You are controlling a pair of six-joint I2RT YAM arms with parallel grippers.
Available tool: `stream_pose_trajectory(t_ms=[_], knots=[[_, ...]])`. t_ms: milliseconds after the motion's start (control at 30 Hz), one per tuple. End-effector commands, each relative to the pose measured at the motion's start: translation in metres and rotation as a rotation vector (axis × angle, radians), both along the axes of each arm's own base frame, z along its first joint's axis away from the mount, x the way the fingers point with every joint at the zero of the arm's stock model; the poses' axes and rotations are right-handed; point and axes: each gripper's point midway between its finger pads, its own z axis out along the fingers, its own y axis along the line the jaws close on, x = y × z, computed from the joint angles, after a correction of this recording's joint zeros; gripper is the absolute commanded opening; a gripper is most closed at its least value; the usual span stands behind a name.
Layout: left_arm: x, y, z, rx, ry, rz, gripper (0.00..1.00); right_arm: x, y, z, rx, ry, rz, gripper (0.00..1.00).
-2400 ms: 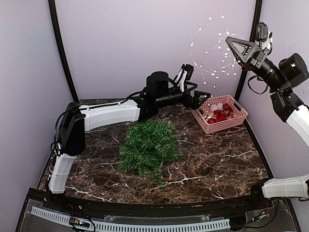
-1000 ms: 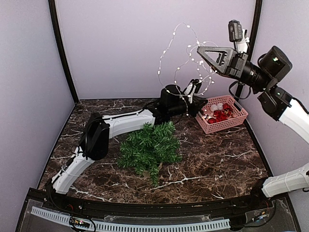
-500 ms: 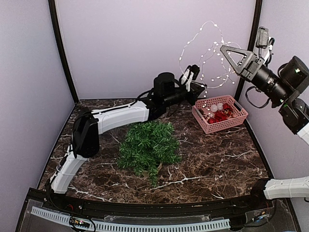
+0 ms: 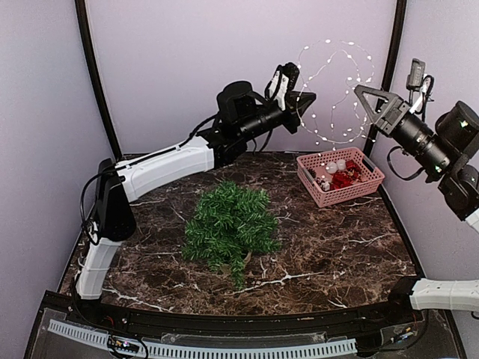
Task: Decorate the small christmas tree
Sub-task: Pick up the side of the string light, then place the light string at the center of the board.
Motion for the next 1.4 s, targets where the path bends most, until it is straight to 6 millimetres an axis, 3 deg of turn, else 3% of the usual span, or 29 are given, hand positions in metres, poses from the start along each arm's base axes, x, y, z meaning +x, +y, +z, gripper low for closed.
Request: stream_pose_trajectory(t_ms=[0, 233, 367, 400, 433, 467, 500, 533, 567, 600, 633, 867, 900, 1000, 1033, 1067, 1100, 1233, 1367], knots=[[-0.030, 0.045, 0.094, -0.102, -0.131, 0.049, 0.00, -0.003, -0.007, 0.004, 0.013, -0.023, -0.028, 0.00], [-0.050, 0.082, 0.134, -0.120, -0.198, 0.107, 0.00, -0.003, -0.007, 0.004, 0.015, -0.025, -0.028, 0.00], [-0.057, 0.106, 0.143, -0.086, -0.230, 0.167, 0.00, -0.003, -0.005, 0.001, 0.007, -0.018, -0.021, 0.00], [-0.055, 0.105, 0.130, -0.049, -0.216, 0.181, 0.00, -0.003, -0.004, 0.000, 0.001, -0.018, -0.015, 0.00], [-0.059, 0.121, 0.143, -0.057, -0.235, 0.223, 0.00, -0.003, -0.002, -0.002, -0.006, -0.017, -0.007, 0.00], [-0.056, 0.123, 0.128, -0.019, -0.220, 0.239, 0.00, -0.003, 0.000, -0.004, -0.015, -0.015, 0.001, 0.00], [-0.061, 0.138, 0.137, -0.021, -0.239, 0.274, 0.00, -0.003, 0.002, -0.007, -0.022, -0.012, 0.006, 0.00], [-0.058, 0.141, 0.122, 0.016, -0.222, 0.296, 0.00, -0.002, 0.004, -0.010, -0.032, -0.008, 0.012, 0.00], [-0.064, 0.160, 0.133, 0.009, -0.237, 0.341, 0.00, -0.001, 0.006, -0.013, -0.040, -0.003, 0.018, 0.00], [-0.062, 0.161, 0.114, 0.054, -0.220, 0.352, 0.00, 0.000, 0.008, -0.016, -0.048, 0.004, 0.023, 0.00], [-0.070, 0.179, 0.125, 0.042, -0.234, 0.384, 0.00, 0.002, 0.010, -0.019, -0.055, 0.009, 0.026, 0.00], [-0.090, 0.252, 0.104, 0.111, -0.189, 0.547, 0.00, 0.007, 0.028, -0.033, -0.100, 0.032, 0.084, 0.00], [-0.091, 0.255, 0.094, 0.136, -0.177, 0.553, 0.00, 0.008, 0.030, -0.035, -0.105, 0.038, 0.088, 0.00], [-0.101, 0.283, 0.094, 0.127, -0.160, 0.603, 0.00, 0.012, 0.034, -0.043, -0.119, 0.060, 0.095, 0.00], [-0.102, 0.286, 0.084, 0.148, -0.148, 0.608, 0.00, 0.014, 0.035, -0.047, -0.123, 0.070, 0.094, 0.00], [-0.106, 0.297, 0.088, 0.133, -0.144, 0.628, 0.00, 0.016, 0.037, -0.051, -0.125, 0.078, 0.095, 0.00], [-0.106, 0.300, 0.078, 0.154, -0.132, 0.637, 0.00, 0.018, 0.038, -0.055, -0.128, 0.088, 0.093, 0.00], [-0.120, 0.327, 0.068, 0.155, -0.105, 0.667, 0.00, 0.024, 0.040, -0.069, -0.135, 0.123, 0.082, 0.00], [-0.131, 0.340, 0.049, 0.183, -0.059, 0.649, 0.00, 0.023, 0.040, -0.075, -0.141, 0.137, 0.086, 0.00]])
